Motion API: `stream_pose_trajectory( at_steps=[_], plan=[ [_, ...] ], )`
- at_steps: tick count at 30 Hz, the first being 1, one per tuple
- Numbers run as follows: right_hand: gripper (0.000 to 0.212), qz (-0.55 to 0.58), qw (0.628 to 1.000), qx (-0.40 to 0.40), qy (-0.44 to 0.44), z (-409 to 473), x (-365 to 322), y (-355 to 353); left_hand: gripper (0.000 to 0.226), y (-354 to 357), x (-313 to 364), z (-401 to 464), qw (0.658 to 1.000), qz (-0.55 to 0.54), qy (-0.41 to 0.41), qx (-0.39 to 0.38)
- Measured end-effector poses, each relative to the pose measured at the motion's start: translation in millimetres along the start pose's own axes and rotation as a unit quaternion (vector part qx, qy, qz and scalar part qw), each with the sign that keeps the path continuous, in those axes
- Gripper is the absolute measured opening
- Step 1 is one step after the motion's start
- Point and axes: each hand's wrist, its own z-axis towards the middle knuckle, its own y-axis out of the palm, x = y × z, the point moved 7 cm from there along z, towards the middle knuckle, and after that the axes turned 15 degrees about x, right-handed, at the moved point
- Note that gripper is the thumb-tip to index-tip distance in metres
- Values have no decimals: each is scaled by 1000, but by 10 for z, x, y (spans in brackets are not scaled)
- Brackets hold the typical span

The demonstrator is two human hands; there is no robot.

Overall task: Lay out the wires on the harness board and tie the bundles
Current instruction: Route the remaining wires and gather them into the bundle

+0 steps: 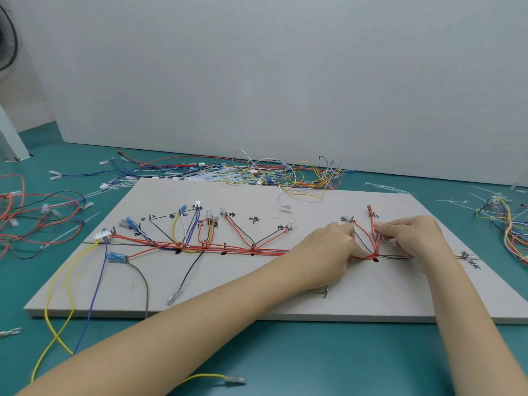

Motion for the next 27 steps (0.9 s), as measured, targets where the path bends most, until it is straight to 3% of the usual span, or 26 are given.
stream_pose_trajectory(
  at_steps=[11, 27],
  plan=[
    [14, 57, 989, -48, 126, 70, 145, 90, 45, 20, -20, -9, 1000, 0, -2, 7],
    [19, 6, 996, -47, 80, 65, 102, 102, 46, 41, -34, -9, 1000, -2, -2, 8]
  ],
)
